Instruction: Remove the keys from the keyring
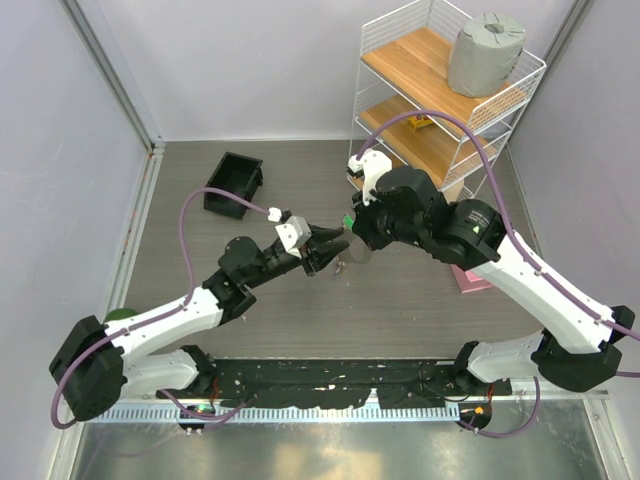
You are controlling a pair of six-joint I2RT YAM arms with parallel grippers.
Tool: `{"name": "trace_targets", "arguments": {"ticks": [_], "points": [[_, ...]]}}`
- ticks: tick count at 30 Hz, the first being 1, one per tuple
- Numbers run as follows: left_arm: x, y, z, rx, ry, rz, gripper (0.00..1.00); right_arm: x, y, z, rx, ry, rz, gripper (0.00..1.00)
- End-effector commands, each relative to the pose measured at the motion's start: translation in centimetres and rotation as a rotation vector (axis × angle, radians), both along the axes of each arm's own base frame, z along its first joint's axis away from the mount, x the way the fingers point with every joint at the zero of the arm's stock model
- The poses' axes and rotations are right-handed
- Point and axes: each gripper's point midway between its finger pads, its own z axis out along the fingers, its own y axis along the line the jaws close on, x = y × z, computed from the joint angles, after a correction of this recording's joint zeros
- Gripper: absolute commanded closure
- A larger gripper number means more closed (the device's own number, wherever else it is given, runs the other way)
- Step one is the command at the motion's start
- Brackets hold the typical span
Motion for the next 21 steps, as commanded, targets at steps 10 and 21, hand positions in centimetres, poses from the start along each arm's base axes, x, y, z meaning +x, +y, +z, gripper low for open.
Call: {"name": "trace_targets", "arguments": {"ticks": [10, 21], "points": [[2.3, 0.1, 2.7, -0.061, -0.106, 0.097, 0.73, -0.2, 0.9, 3.0, 0.080, -0.046, 0.030, 0.95], [2.0, 0.3, 3.2, -0.064, -0.143, 0.092, 0.84, 0.3, 0.8, 3.2, 0.069, -0.054, 0.016, 0.95]]}}
